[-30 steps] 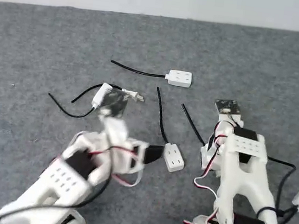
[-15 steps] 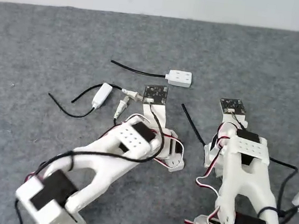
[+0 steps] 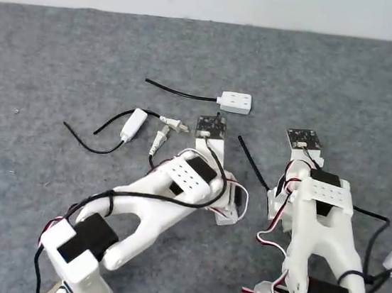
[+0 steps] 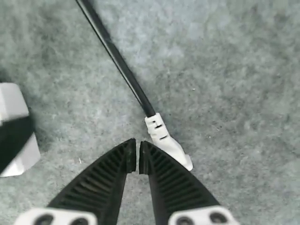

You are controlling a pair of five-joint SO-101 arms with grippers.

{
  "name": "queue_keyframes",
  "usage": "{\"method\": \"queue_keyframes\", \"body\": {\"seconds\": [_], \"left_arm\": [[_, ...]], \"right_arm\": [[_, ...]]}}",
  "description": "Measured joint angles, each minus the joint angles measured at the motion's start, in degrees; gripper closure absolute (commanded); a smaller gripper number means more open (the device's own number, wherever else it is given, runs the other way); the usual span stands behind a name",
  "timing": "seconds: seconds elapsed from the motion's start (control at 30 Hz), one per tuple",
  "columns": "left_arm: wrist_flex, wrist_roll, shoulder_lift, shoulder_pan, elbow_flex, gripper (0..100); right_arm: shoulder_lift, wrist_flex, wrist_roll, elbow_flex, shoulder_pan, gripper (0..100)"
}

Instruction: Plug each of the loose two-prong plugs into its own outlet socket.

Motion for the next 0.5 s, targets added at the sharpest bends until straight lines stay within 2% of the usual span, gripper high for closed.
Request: {"method": "queue_keyframes", "body": {"seconds": [0.1,0.3,0.5], "left_arm": [[1.85,-0.26,0.00,1.85,0.00,78],[4.48,-8.97,0.00,2.46,0.00,99],[4.66,-12.48,0.00,-0.35,0.00,99]], "right_arm": [[0.00,0.00,0.00,0.00,-0.09,99.0],[0.00,0.00,0.00,0.00,0.00,99.0],[0.00,0.00,0.00,0.00,0.00,99.0]]}}
